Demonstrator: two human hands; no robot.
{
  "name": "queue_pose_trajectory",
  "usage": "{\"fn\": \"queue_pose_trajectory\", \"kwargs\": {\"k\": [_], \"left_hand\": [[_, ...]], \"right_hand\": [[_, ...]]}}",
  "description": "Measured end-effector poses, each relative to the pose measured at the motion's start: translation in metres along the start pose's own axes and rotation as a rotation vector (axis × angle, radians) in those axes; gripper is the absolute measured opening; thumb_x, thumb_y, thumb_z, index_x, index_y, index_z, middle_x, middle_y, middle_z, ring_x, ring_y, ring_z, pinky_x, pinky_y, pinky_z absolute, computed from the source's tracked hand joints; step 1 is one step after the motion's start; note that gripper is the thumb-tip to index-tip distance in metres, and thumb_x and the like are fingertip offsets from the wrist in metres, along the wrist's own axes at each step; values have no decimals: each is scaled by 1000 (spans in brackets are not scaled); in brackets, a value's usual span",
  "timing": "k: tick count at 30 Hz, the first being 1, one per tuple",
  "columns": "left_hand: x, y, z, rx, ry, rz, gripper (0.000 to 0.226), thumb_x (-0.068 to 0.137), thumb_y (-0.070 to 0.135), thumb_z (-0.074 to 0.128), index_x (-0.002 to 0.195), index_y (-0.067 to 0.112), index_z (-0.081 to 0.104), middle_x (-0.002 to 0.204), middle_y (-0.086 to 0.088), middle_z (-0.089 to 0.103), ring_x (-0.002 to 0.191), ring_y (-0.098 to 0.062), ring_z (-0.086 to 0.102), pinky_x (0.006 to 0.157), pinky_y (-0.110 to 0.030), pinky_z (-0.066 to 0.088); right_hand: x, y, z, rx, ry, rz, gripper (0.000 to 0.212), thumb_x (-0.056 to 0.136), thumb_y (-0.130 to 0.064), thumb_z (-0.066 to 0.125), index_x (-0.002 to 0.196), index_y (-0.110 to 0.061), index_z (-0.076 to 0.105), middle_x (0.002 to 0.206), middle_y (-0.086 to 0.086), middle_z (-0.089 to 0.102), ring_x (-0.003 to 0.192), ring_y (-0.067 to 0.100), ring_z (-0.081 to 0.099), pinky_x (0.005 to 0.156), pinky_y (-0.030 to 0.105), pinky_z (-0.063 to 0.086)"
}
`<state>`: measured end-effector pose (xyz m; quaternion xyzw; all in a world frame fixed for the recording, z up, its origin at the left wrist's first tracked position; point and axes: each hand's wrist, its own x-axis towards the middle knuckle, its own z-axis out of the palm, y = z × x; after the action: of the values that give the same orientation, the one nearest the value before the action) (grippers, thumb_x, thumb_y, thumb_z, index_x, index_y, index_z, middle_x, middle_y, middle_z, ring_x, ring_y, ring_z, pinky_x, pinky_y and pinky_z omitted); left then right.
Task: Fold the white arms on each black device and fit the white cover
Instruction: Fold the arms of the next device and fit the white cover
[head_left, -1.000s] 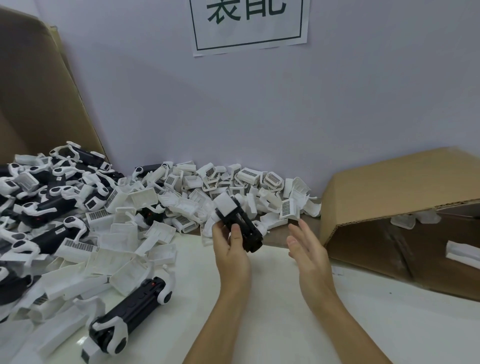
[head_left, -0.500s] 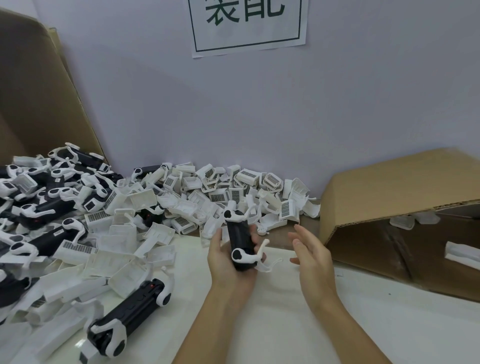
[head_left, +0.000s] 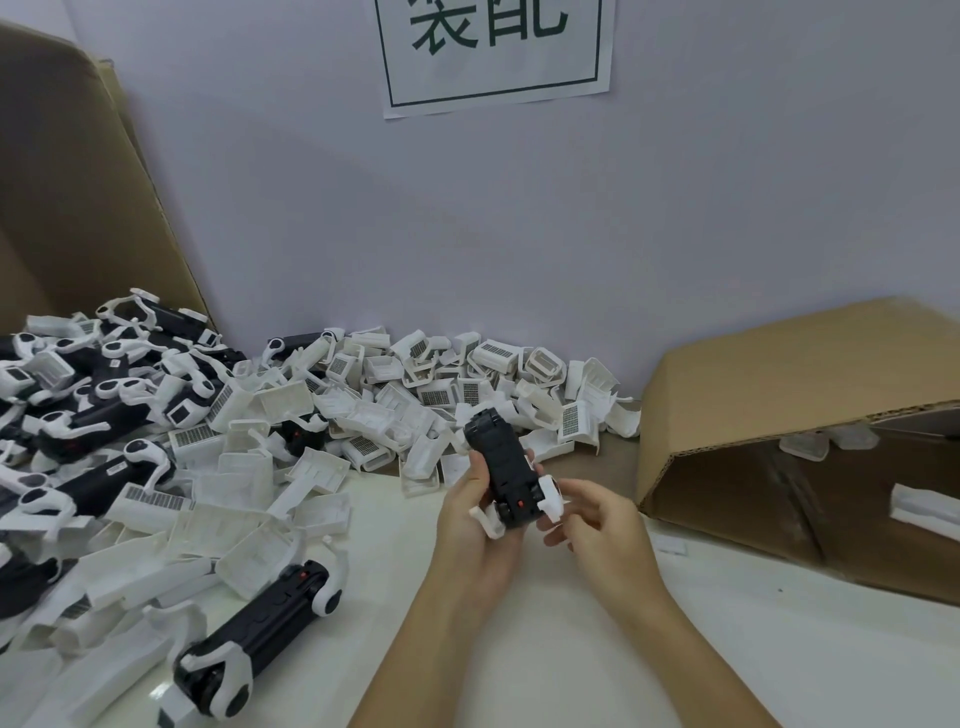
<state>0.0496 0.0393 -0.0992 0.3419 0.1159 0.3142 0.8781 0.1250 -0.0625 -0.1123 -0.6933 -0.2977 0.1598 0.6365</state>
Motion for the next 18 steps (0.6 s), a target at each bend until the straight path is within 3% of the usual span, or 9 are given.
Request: {"fn": "queue_pose_trajectory", "kwargs": {"k": [3,6,10,14,18], "left_hand": [[-1,-2,0,111,-4,0,48,89,45,48,99,2,67,86,-18,68,65,-29,61,59,-32,39],[0,-4,0,162,41,20,48,88,43,52,109,2,64,90,-17,71,66,-30,68,62,-31,40],[-1,-8,2,210,-4,41,49,96,36,50,123,-5,56,103,-28,64,75,-37,65,46,-29,48],[0,-10,2,220,5,54,49,96,32,51,124,-7,53,107,-32,60,92,-47,56,46,-29,49],[2,-12,-1,236,13,55,52,92,35,54,123,-7,55,104,-30,61,81,-39,60,45,-29,48]], "right_hand": [[-3,-4,1,-11,-104,-51,42,87,13,48,109,-15,70,76,4,73,70,18,68,69,25,55],[-6,-7,0,12,-199,-87,29,91,7,55,109,-11,69,88,9,73,78,20,69,74,33,58],[-6,-10,-3,87,-174,-15,15,98,-7,55,102,-13,68,83,3,75,69,15,70,59,12,47],[-6,-9,-2,59,-146,13,14,101,-14,53,97,-10,66,77,1,73,64,16,69,56,11,44],[-7,-11,-2,57,-154,-4,14,100,-8,53,96,-10,66,79,4,72,66,15,68,57,12,45]]}}
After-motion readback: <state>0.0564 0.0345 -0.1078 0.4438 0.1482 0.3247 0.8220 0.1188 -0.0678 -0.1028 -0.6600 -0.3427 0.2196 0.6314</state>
